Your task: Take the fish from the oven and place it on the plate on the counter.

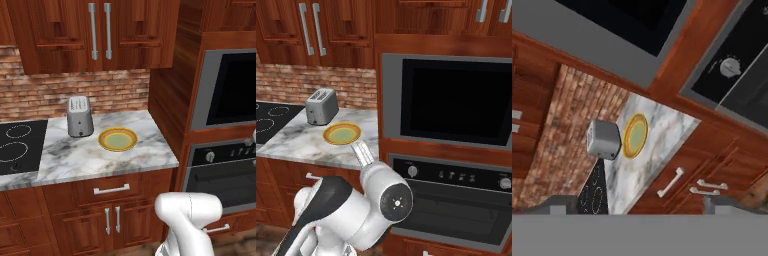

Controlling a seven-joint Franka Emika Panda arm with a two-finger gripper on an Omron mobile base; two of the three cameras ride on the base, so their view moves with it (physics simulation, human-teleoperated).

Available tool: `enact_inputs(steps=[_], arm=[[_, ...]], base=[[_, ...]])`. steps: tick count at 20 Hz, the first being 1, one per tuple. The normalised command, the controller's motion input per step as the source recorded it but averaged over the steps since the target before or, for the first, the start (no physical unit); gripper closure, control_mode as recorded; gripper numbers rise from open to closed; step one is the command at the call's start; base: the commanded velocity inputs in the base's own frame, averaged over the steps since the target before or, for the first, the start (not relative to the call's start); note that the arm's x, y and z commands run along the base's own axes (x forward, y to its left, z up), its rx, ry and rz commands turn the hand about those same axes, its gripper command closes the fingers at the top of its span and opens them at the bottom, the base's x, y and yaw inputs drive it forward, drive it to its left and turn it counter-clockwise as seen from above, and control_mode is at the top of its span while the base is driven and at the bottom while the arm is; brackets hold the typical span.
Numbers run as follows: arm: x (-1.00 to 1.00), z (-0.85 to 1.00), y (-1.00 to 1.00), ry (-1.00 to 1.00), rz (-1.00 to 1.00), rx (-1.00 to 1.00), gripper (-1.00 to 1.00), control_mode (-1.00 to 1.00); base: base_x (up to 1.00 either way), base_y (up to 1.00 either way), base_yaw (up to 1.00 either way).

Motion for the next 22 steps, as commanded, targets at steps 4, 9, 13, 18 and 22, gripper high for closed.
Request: enact_inputs(steps=[4,9,13,18,22], arm=[[0.00,-0.18,-0.53,-0.10,0.00,0.54,-1.00,-1.00],[0.11,-0.25,-0.35,-0.16,-0.01,0.33,-1.00,-1.00],[0.19,-0.26,-0.34,-0.13,-0.13,0.16,-1.00,-1.00],[0.35,-0.22,-0.33,-0.02,-0.21,0.12,-1.00,-1.00],[0.49,-0.23,-0.49,0.05,-0.25,0.04,-1.00,-1.00]], base=[[0.00,0.00,0.00],[0.00,0.00,0.00],[0.00,0.00,0.00],[0.00,0.00,0.00],[0.00,0.00,0.00]])
